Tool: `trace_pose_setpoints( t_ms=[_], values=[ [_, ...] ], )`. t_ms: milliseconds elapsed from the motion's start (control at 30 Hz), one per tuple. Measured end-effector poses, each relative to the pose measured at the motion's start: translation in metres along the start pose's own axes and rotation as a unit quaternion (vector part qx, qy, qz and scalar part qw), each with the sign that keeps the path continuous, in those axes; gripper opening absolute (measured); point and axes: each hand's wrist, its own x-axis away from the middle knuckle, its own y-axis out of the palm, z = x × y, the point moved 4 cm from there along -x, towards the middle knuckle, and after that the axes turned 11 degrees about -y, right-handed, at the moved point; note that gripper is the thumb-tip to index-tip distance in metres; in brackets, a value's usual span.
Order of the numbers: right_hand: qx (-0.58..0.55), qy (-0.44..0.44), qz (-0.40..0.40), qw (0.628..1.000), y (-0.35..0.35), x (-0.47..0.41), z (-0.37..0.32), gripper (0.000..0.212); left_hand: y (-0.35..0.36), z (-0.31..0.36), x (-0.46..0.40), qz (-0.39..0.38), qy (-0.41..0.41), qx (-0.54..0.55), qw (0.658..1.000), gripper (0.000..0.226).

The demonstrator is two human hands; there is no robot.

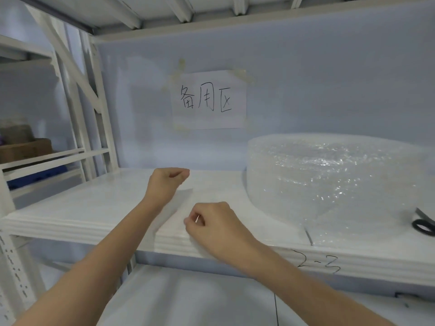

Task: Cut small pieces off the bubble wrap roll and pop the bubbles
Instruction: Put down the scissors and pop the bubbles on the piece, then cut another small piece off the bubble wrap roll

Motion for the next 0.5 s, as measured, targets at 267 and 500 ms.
trace_pose_setpoints(
  t_ms=[267,500],
  values=[
    [0.137,0.097,0.214,0.962,-0.141,0.171,0.035,0.045,0.079,0.073,0.125,-0.177,0.040,0.059,0.982,0.021],
    [0.341,0.287,0.228,0.865,-0.265,0.210,0.157,0.049,0.152,0.094,0.181,-0.261,0.027,0.034,0.964,0.027]
  ],
)
